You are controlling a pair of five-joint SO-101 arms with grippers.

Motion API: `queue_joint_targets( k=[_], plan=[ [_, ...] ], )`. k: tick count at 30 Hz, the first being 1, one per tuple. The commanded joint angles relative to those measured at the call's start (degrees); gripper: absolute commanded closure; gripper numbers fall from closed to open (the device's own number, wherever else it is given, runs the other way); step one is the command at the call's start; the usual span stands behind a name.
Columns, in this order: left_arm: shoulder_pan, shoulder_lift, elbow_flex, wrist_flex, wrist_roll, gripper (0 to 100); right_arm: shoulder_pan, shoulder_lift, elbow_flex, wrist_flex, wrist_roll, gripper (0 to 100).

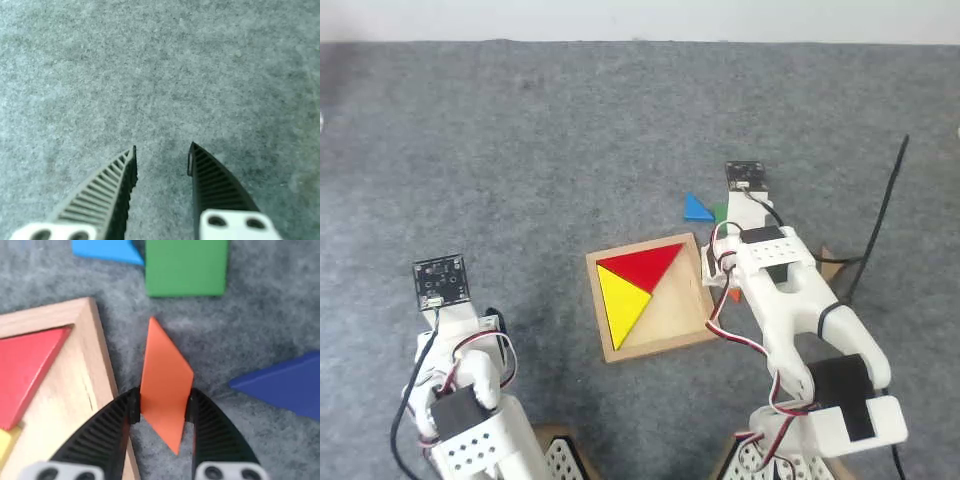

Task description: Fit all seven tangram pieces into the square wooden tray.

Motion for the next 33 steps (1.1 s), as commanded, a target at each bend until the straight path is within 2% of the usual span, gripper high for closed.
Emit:
queue_joint_targets(
  k=[1, 5, 8, 14, 18, 33],
  plan=[
    [-0.2, -1.1, -0.2, 0.3, 0.4, 83, 3.7, -2.5, -3.0, 2.6, -8.4, 91.9],
    [-0.2, -1.1, -0.2, 0.3, 0.4, 83, 3.3, -9.9, -3.1, 8.9, -18.7, 91.5],
    [-0.2, -1.1, -0.2, 0.3, 0.4, 83, -1.1, -15.7, -3.0, 12.3, -22.2, 91.4],
    [-0.2, -1.1, -0.2, 0.3, 0.4, 83, -10.9, -21.1, -2.7, 12.4, -29.8, 91.6],
    [-0.2, -1.1, -0.2, 0.3, 0.4, 83, -14.5, -18.8, -2.7, 12.3, -30.6, 91.9],
    [-0.1, -1.1, -0.2, 0.3, 0.4, 83, -19.0, -7.7, -3.1, 3.5, -36.4, 91.9]
  ],
)
